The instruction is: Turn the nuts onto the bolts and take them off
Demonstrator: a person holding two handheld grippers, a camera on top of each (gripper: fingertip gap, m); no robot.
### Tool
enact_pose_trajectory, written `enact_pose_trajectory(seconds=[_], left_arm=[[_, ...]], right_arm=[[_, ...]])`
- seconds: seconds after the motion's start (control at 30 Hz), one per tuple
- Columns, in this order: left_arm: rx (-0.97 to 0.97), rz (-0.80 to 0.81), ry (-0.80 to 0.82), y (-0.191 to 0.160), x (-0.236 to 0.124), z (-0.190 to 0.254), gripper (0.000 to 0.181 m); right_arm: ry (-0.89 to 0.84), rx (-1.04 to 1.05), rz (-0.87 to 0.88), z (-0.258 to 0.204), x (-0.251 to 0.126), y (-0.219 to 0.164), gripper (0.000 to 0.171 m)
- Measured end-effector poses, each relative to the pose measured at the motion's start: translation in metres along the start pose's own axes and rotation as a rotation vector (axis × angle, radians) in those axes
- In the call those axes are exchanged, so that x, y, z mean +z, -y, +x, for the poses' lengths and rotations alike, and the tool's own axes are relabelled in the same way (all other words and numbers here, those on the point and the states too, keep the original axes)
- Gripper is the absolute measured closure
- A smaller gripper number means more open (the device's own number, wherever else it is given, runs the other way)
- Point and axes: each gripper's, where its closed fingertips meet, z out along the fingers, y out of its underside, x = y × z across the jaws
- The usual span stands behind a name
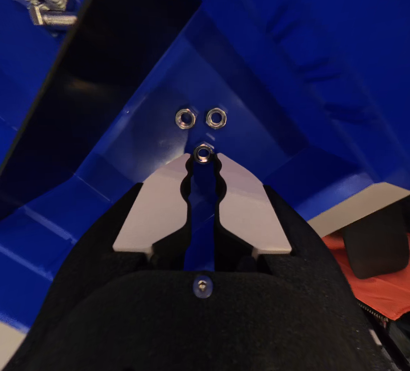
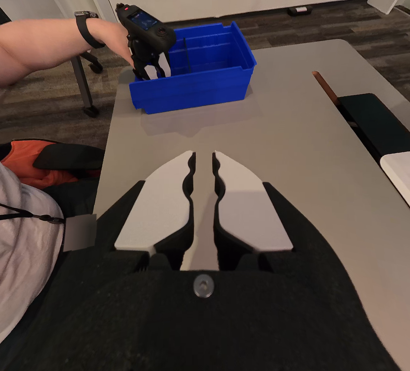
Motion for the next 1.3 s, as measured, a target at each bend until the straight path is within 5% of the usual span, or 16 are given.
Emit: enact_pose_trajectory(seconds=[0.2,0.4,0.6,0.73,1.3], left_arm=[[-0.006,0.132,0.058,0.027,-0.074,-0.006,0.164],[0.268,0.262,0.015,0.141,-0.130,0.068,0.164],[0.488,0.128,-0.056,0.237,-0.052,0.131,0.164],[0.522,0.060,-0.101,0.267,-0.005,0.146,0.164],[0.537,-0.044,-0.132,0.269,0.046,0.153,0.164]], right_arm=[[-0.029,0.002,0.102,0.006,-0.024,0.002,0.158],[-0.088,0.013,0.189,0.024,-0.051,0.005,0.159],[-0.124,0.000,0.209,0.034,-0.083,0.013,0.159],[-0.128,-0.021,0.175,0.034,-0.094,0.005,0.159],[-0.183,-0.045,0.190,0.043,-0.129,0.001,0.160]])
